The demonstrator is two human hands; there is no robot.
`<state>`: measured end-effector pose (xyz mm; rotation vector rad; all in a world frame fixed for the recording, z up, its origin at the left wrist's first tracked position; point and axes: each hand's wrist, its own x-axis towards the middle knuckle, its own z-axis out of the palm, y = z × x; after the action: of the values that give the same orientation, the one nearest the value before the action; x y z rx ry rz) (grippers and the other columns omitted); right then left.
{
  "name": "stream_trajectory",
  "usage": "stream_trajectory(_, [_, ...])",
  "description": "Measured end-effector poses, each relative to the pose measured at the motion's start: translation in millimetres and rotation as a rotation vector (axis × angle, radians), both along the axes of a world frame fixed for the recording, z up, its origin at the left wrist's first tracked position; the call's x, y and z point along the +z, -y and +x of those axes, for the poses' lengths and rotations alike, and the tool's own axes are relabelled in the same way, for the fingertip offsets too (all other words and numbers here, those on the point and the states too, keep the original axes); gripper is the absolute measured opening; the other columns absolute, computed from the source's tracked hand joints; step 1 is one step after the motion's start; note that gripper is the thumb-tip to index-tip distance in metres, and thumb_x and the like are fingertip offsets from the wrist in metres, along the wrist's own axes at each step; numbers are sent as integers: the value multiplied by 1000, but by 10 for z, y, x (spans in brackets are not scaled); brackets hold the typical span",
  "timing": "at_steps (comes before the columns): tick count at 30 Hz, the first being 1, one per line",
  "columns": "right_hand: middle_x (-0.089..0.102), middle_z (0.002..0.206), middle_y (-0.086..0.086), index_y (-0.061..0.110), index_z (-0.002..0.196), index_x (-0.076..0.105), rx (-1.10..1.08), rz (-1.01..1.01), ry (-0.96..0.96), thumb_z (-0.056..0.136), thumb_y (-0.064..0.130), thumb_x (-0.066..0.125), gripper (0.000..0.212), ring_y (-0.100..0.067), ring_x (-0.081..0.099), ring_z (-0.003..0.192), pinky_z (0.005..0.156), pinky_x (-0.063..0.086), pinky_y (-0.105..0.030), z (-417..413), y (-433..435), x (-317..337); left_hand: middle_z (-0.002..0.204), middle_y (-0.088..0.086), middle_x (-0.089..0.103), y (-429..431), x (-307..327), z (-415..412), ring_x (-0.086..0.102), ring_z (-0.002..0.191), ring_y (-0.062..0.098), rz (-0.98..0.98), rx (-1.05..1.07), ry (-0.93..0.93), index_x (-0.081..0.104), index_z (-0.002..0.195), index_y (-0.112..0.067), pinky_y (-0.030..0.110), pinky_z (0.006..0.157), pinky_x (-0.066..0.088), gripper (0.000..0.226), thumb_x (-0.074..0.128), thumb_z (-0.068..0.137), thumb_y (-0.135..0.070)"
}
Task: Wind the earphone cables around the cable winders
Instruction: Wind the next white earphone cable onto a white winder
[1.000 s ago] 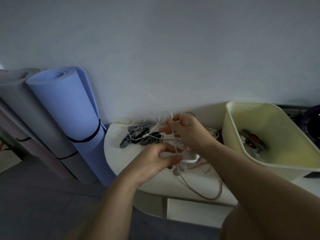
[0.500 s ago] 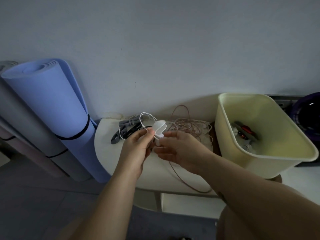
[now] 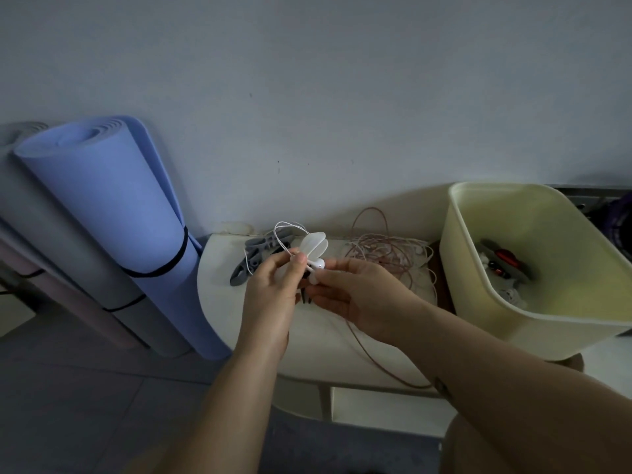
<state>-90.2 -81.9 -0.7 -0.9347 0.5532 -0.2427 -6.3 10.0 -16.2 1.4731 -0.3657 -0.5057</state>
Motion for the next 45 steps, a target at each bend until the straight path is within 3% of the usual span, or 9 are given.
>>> stream_trajectory(5, [67, 71, -6, 6, 81, 62, 46, 74, 46, 91, -2, 53, 15, -12, 66, 64, 67, 57, -20, -14, -1, 63, 96, -5, 74, -21, 11, 11, 68, 98, 15, 3, 21, 110, 70, 95, -34, 39, 91, 53, 12, 68, 85, -41])
stream_trajectory(8, [64, 69, -3, 7, 72, 56, 32, 29, 46, 92, 8, 55, 21, -10, 64, 65, 66, 56, -18, -3, -19, 71, 97, -5, 74, -24, 20, -14, 68, 99, 16, -15, 17, 140, 71, 92, -36, 40, 93, 53, 10, 71, 82, -37])
stream_trajectory(13, [60, 71, -5, 7, 71, 60, 21, 43, 87, 91, 9, 55, 21, -10, 63, 65, 65, 56, -18, 8, 6, 101, 85, 3, 71, -36, 131, -11, 65, 80, 10, -280, -231, -328, 69, 96, -12, 19, 73, 52, 20, 61, 79, -21])
stream_trajectory(17, [60, 68, -3, 5, 79, 62, 39, 40, 121, 90, 7, 55, 14, -11, 64, 64, 69, 56, -18, 8, 10, 129, 78, 1, 70, -86, 211, 52, 63, 66, 5, -321, -284, -423, 77, 80, -15, 13, 60, 51, 18, 60, 76, -21])
stream_trajectory(21, [65, 65, -1, 5, 78, 62, 14, 4, 180, 90, 4, 53, 15, -9, 64, 64, 69, 56, -18, -22, 5, 206, 83, -3, 72, -133, 215, 141, 66, 68, 2, -279, -218, -482, 69, 95, -14, 13, 61, 52, 26, 63, 72, -25])
stream_trajectory(24, [67, 65, -1, 6, 77, 65, -47, -15, 176, 88, 4, 56, 15, -10, 65, 64, 68, 56, -19, -22, 17, 218, 79, -2, 71, -138, 207, 137, 65, 66, 4, -270, -188, -505, 70, 90, -15, 16, 59, 55, 24, 63, 75, -32])
stream_trajectory(33, [64, 73, -7, 6, 81, 64, -48, -91, 29, 88, 10, 61, 9, -12, 63, 64, 57, 52, -17, 28, -74, 103, 77, -1, 73, -106, 179, 34, 66, 65, 4, -158, -200, -356, 71, 88, -16, 18, 61, 52, 25, 52, 93, -32])
stream_trajectory(40, [64, 67, -5, 9, 78, 65, -83, -99, -13, 85, 9, 65, 7, -8, 58, 54, 53, 49, -16, 38, -86, 106, 86, -5, 75, -122, 177, 4, 70, 79, 3, -23, -169, -50, 71, 91, -22, 13, 62, 51, 15, 56, 95, -24])
stream_trajectory(45, [65, 73, -7, 7, 82, 63, -74, -77, 1, 86, 8, 64, 5, -9, 61, 57, 57, 52, -16, 58, -87, 90, 87, -2, 76, -113, 161, -10, 70, 85, 11, 4, -90, 22, 74, 86, -25, 23, 74, 54, 14, 61, 92, -25])
